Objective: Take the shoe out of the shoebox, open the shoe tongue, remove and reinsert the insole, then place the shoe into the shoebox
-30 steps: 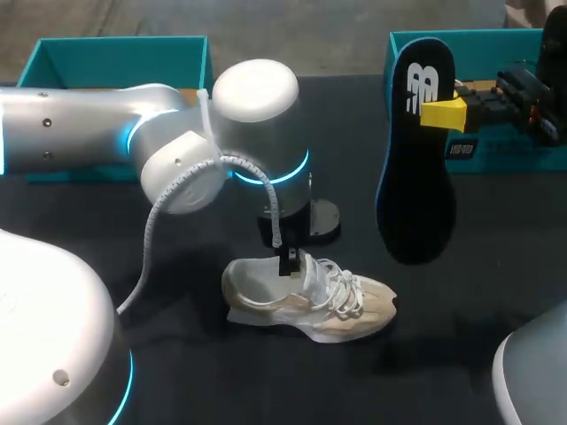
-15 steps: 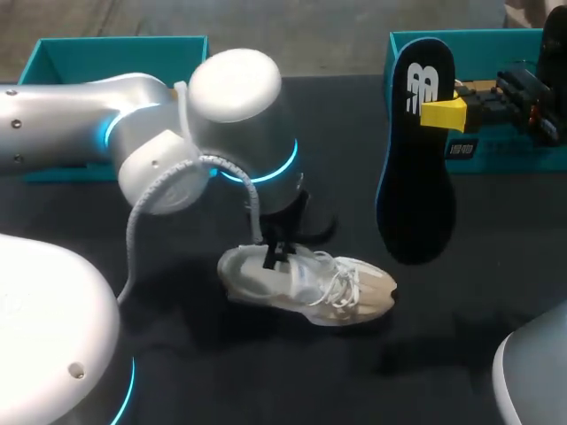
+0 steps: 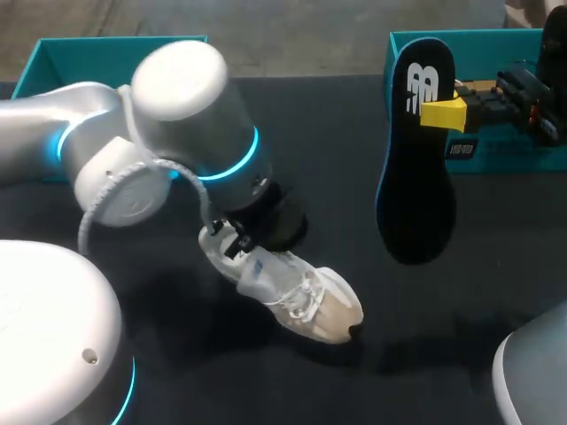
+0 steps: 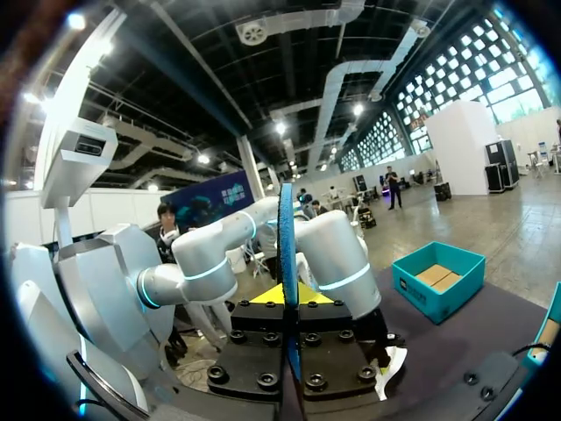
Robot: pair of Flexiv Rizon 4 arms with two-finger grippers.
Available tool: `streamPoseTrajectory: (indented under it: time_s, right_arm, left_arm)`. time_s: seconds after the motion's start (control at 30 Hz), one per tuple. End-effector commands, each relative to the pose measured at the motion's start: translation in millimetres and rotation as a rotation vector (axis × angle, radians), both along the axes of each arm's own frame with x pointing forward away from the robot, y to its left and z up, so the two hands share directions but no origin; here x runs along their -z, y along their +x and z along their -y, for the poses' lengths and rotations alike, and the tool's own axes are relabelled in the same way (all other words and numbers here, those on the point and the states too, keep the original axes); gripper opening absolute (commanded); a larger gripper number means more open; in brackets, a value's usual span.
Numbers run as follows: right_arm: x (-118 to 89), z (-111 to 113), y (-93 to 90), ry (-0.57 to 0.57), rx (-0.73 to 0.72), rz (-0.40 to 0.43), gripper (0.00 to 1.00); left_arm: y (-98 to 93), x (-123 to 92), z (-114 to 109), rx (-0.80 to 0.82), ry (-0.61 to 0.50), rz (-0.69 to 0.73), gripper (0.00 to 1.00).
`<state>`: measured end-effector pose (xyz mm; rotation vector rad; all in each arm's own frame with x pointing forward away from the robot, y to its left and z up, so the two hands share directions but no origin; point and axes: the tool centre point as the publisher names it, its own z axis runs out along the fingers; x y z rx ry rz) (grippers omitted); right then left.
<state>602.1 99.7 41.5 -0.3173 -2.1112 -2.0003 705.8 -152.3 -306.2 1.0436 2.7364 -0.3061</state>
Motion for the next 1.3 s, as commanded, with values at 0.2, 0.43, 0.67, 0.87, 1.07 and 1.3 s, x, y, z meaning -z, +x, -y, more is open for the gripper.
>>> streamPoseTrajectory:
  time_s: [0.2,0.43,0.67,0.87,1.07,1.3]
  right_arm:
    - [0.3,-2.0,2.5,-0.003,-0.003,-0.003,0.0]
    - [0.3,-2.0,2.5,-0.003,-0.003,-0.003,0.0]
    - [0.3,-2.0,2.5,-0.003,-0.003,-0.003,0.0]
    - [0.3,-2.0,2.5,-0.003,-0.003,-0.003,0.0]
    - [0.3,-2.0,2.5,-0.003,-0.003,-0.003,0.0]
    - [0.3,-2.0,2.5,-0.003,-0.003,-0.003,0.0]
  left_arm:
    - [-24.5,-29.4,-12.0,0.31,-0.067,0.084,0.0]
    - [-27.8,-31.6,-11.1,0.346,-0.086,0.109,0.0]
    - [-27.8,-31.6,-11.1,0.346,-0.086,0.109,0.0]
    - [-32.6,-38.9,-13.5,0.468,-0.092,0.147,0.0]
    - [-44.1,-38.0,-7.0,0.671,-0.011,0.185,0.0]
    - [-54.3,-15.4,3.4,0.806,0.036,0.159,0.0]
